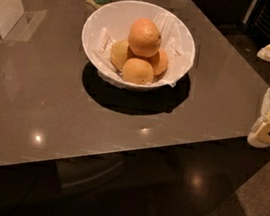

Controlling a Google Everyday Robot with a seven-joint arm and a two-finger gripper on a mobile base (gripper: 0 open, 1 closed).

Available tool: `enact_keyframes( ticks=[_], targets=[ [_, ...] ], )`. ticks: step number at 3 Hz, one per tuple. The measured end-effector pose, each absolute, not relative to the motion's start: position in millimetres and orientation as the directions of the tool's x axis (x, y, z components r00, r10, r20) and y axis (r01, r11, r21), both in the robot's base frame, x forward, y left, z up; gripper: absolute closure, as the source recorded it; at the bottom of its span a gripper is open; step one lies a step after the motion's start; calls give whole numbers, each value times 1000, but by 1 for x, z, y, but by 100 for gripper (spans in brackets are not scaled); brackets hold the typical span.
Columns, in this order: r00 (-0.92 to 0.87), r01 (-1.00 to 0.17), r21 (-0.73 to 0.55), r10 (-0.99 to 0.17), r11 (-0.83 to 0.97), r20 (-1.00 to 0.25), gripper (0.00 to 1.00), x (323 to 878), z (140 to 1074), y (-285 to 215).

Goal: Pick orange from white bowl

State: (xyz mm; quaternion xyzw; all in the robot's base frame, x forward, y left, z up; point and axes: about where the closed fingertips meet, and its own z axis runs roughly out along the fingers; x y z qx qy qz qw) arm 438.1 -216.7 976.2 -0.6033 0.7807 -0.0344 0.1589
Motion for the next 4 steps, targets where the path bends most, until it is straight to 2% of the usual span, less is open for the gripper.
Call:
enact_keyframes(
  ticks=[2,4],
  targets=[
    [-219,-921,-267,-943,285,-251,0,451,983,-213],
    [-111,-947,-225,-890,230,-442,0,523,996,-140]
  ],
)
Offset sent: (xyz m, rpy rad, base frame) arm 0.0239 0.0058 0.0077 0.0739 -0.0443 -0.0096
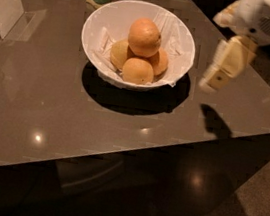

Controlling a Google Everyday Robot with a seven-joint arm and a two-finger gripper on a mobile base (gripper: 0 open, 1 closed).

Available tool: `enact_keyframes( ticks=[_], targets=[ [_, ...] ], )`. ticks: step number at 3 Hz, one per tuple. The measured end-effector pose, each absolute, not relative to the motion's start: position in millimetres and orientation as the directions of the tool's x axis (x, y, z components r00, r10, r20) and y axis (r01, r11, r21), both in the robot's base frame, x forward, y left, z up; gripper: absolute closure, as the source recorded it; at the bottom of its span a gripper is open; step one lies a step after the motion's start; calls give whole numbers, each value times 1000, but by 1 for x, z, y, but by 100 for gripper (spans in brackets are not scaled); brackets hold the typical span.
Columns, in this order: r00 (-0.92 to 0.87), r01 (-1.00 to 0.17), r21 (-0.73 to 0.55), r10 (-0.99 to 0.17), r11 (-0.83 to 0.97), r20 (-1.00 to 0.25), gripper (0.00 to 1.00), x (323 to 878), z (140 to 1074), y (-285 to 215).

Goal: Pick orange from white bowl

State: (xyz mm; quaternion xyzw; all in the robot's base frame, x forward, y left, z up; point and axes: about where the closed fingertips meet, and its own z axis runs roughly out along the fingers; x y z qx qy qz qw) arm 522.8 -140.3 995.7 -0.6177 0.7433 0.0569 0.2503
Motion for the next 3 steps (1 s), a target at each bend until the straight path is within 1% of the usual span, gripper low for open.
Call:
enact_keyframes(
  ticks=[1,2,3],
  targets=[
    [-98,-965,-164,-858,207,-504,0,551,990,-103],
    [-94,-965,-165,-856,204,-508,0,555,990,-100],
    [-97,-964,-157,-830,216,-550,0,558,984,-88]
  ],
)
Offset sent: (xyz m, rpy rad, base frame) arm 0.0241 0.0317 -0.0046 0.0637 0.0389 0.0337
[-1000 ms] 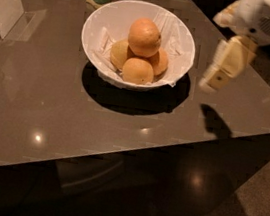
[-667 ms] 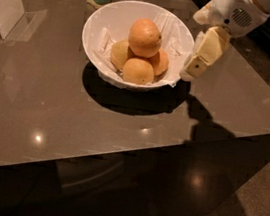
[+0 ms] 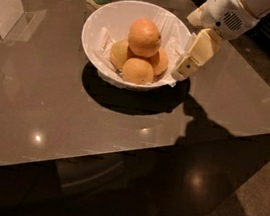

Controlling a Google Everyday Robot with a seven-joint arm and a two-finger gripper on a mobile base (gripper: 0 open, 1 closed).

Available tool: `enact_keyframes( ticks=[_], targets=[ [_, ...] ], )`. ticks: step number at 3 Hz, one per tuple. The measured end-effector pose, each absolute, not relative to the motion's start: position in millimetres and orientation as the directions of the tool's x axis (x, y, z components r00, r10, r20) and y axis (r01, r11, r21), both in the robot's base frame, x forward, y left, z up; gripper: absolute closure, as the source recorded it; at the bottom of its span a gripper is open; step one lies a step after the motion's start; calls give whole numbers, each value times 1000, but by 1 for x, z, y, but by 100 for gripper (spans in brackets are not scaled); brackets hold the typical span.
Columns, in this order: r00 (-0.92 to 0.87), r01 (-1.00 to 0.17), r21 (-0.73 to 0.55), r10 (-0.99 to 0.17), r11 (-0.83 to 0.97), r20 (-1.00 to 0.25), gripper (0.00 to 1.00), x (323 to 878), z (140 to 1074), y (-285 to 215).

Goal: Pick orange from white bowl

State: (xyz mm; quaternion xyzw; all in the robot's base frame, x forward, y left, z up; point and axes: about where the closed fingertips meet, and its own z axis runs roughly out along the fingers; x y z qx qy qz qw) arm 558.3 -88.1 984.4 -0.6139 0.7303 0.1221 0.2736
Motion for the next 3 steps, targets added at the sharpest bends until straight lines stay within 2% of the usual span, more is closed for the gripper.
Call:
enact_keyframes(
  ticks=[2,3],
  targets=[
    [-119,-972,-87,-772,219,-625,0,596,962,-39],
    [-150,-970,-52,-759,235,-634,0,609,948,-32]
  ],
)
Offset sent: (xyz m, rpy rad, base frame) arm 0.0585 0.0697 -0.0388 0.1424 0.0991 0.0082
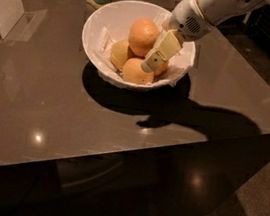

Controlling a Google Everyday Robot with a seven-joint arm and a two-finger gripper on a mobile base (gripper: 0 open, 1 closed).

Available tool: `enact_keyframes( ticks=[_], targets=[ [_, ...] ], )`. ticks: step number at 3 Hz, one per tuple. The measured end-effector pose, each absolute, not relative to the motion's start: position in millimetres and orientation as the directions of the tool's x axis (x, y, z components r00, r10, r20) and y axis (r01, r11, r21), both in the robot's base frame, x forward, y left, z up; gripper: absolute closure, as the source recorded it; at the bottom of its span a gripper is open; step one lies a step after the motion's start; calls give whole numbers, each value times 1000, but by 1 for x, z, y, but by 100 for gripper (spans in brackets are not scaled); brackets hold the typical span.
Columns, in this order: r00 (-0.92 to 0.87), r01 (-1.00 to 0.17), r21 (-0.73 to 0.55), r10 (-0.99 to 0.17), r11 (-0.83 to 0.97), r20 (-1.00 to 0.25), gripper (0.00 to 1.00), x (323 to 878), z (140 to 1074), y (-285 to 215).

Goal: Pick orange from white bowl

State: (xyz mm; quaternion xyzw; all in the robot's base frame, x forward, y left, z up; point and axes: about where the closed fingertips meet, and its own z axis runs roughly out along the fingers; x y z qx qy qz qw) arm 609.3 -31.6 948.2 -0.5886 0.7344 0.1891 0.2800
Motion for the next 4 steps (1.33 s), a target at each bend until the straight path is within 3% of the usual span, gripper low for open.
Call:
enact_keyframes(
  ticks=[4],
  targets=[
    [-223,-953,-11,-728,302,-649,0,656,934,-7]
  ],
)
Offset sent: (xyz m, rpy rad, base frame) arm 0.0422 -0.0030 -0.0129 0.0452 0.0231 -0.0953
